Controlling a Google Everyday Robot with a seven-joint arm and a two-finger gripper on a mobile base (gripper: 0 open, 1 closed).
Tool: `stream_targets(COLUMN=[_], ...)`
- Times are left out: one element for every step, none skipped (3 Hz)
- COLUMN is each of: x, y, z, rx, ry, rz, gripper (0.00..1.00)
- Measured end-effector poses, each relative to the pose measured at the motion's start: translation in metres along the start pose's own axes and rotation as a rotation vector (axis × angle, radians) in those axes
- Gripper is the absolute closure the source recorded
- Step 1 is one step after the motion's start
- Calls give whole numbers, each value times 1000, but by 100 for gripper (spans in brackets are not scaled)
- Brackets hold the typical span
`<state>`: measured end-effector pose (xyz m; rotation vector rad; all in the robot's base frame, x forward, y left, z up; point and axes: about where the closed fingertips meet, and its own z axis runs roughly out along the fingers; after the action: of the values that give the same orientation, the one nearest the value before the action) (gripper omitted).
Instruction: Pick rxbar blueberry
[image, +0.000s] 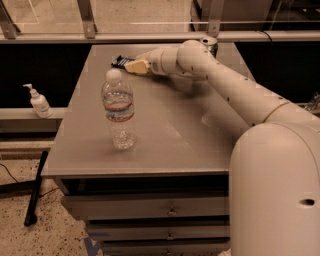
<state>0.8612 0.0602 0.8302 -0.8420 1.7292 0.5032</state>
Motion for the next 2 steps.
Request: stream_targets(x=[0,0], y=[0,0], z=[0,0], rx=[0,0], ry=[0,0], rz=[0,0], gripper=[100,86])
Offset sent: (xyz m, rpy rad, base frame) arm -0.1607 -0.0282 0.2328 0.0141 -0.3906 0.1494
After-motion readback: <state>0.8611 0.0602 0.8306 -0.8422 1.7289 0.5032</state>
